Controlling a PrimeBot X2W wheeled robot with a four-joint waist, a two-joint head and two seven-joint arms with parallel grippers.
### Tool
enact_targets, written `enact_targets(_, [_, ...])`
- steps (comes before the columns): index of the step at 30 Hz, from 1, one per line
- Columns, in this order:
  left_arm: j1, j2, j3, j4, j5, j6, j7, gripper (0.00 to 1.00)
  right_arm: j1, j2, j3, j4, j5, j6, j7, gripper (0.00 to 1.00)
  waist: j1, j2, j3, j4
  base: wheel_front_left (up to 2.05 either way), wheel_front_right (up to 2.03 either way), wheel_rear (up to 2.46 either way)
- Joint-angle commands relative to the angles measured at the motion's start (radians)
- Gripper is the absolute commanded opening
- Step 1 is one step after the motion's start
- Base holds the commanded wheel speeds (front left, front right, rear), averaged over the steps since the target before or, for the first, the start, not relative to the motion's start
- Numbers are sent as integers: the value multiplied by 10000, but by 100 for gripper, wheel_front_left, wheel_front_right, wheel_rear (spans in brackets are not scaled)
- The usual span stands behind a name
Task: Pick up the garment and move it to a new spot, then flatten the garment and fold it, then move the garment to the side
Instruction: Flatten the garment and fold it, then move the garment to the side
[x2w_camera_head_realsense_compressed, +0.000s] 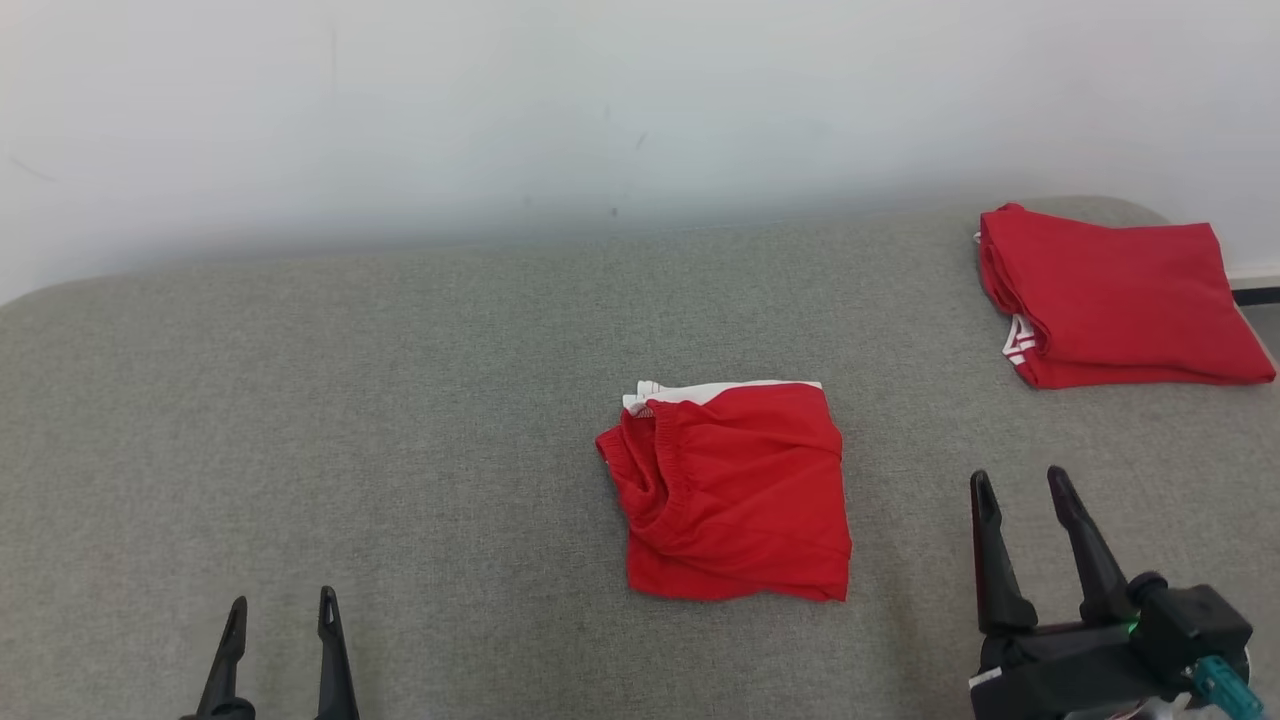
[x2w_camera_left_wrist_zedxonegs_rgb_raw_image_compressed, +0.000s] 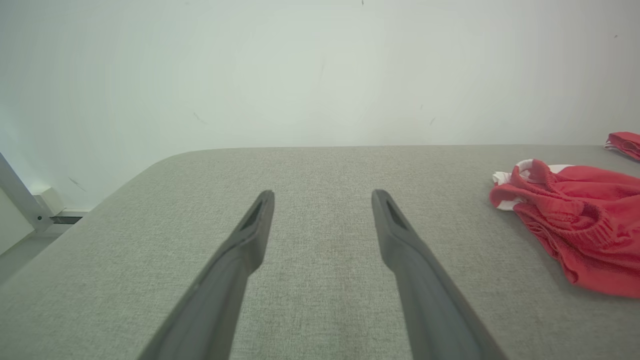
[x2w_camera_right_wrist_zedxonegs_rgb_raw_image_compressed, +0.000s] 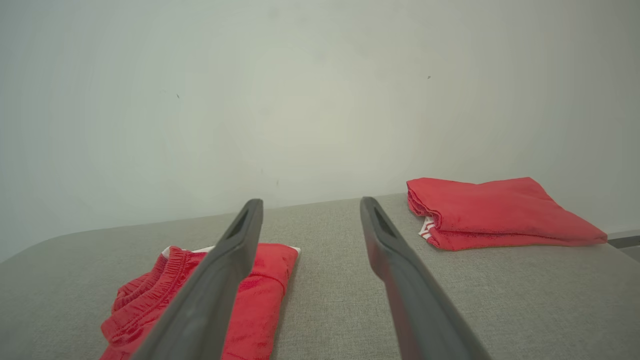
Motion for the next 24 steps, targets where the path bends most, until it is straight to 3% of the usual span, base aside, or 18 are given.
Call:
enact_targets(1, [81,-12,51,-18,129,84,-31,100,271,225,-120,5,-125,18,-35,100,1,0,-31,86,0,0,0])
enact_targets(24, [350,-12,-152,198,209,203,-31,100,1008,883,54,562,-722,18,-37,100,1,0,-179,217,0,0,0])
